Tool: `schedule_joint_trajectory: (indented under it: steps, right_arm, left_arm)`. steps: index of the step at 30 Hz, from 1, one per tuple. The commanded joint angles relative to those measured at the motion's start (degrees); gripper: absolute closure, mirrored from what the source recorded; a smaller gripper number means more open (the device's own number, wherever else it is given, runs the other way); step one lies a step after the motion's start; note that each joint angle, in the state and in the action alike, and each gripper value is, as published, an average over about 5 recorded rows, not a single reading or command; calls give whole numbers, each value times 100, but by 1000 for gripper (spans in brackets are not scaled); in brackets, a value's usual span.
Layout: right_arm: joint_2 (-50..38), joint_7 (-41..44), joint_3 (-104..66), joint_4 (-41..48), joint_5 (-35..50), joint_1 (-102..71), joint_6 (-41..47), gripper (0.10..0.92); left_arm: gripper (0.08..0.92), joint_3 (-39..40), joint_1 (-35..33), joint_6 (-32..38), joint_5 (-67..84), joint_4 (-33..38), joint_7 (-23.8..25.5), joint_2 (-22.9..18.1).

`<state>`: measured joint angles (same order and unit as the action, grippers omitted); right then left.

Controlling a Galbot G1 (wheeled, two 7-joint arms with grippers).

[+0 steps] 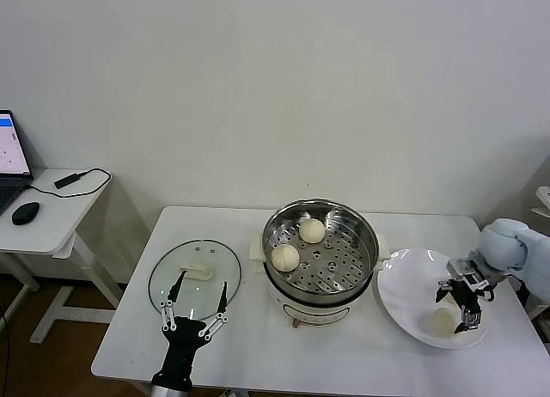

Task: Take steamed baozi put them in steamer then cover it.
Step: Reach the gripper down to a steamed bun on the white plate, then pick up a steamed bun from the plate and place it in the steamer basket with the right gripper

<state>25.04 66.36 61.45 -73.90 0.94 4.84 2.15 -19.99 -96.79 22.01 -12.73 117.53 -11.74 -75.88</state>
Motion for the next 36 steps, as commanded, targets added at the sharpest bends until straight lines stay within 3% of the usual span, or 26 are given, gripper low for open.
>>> schedule_joint_trajectory:
  steps: [1, 12, 19, 27, 36]
  right_arm:
    - [32, -109, -429, 145, -107, -539, 40, 212]
    - [-55, -44, -368, -9, -91, -198, 28, 356]
    - [-141, 482, 0, -427, -218, 1335, -372, 368]
    - [793, 555, 1428, -671, 218, 3915, -1591, 372]
    - [2119, 270, 1753, -1165, 529, 4588, -2526, 374]
  left_arm:
    - [177, -16, -16, 7, -5, -6, -8, -15]
    - [177, -11, 1, 1, -4, -4, -16, -16]
    - [177, 39, 45, -17, 0, 1, -13, 11]
    - [177, 74, 65, -20, 8, 45, -12, 36]
    - [177, 44, 22, 3, 16, 76, -21, 53]
